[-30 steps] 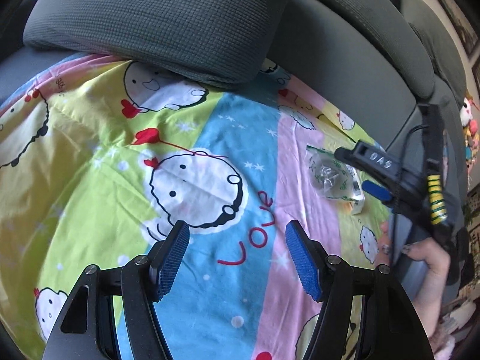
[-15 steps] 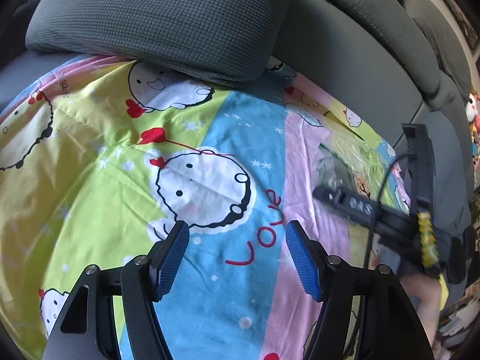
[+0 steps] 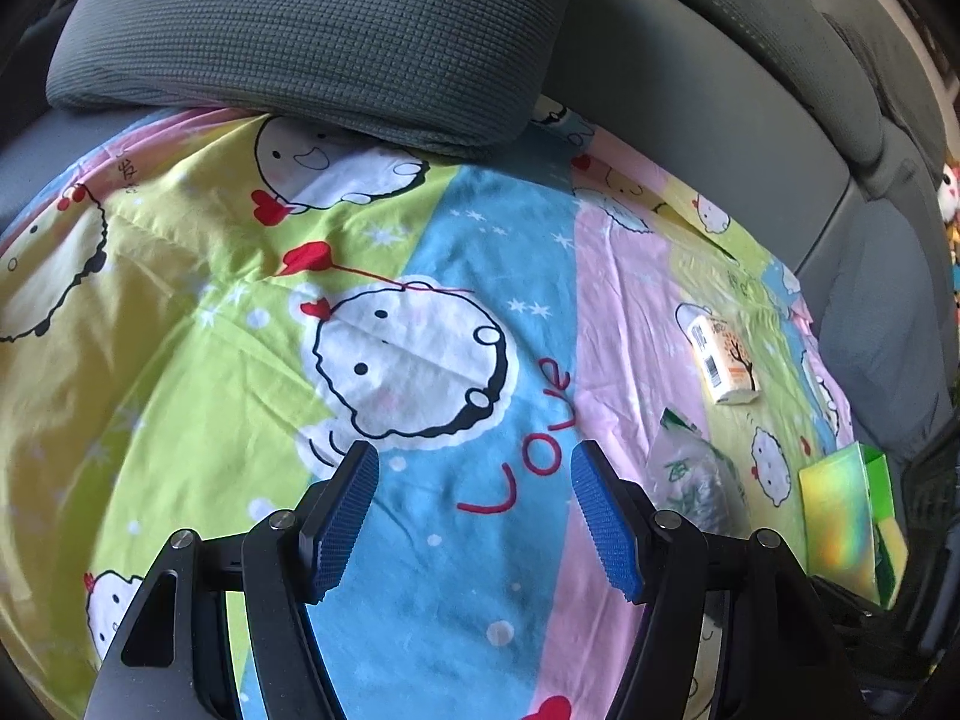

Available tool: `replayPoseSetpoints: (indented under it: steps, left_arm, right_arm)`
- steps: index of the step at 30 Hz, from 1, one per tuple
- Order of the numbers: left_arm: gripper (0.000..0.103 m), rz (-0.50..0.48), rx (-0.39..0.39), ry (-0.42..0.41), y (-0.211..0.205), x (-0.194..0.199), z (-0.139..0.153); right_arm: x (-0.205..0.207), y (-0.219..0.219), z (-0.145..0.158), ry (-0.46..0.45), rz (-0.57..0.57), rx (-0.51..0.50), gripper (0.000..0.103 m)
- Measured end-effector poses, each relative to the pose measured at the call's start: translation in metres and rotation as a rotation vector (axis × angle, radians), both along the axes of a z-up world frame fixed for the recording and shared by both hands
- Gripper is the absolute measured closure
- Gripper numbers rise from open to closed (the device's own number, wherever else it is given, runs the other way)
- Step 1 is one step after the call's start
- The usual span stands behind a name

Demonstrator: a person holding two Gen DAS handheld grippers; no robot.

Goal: Organize objects
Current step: 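Close the right tool's fingers on the clear green-printed plastic bag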

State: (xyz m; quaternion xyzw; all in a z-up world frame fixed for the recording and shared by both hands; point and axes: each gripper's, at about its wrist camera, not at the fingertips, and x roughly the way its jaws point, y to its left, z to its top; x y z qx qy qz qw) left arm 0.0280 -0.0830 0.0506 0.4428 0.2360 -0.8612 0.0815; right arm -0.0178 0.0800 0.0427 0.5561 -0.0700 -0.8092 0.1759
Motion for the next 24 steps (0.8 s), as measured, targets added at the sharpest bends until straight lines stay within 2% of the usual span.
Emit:
replayPoseSetpoints:
  steps: [8, 14, 18, 24]
  left_arm:
    - [0.036, -0.054, -0.018, -0.044, 0.019, -0.007, -0.007]
    - [0.036, -0.156, 0.059, -0.023, 0.041, -0.005, -0.002]
    - [0.035, -0.209, 0.087, -0.006, 0.057, -0.005, 0.001]
    - [0.035, -0.252, 0.135, 0.003, 0.066, -0.002, 0.004]
  right_arm:
    - [0.016, 0.034, 0.039, 0.133, -0.022, -0.183, 0.02]
    - [0.025, 0.047, 0.059, 0.22, -0.008, -0.347, 0.019]
    - [0.018, 0.055, 0.052, 0.195, -0.052, -0.353, 0.018]
    - [0.004, 0.061, 0.032, 0.118, -0.102, -0.376, 0.024]
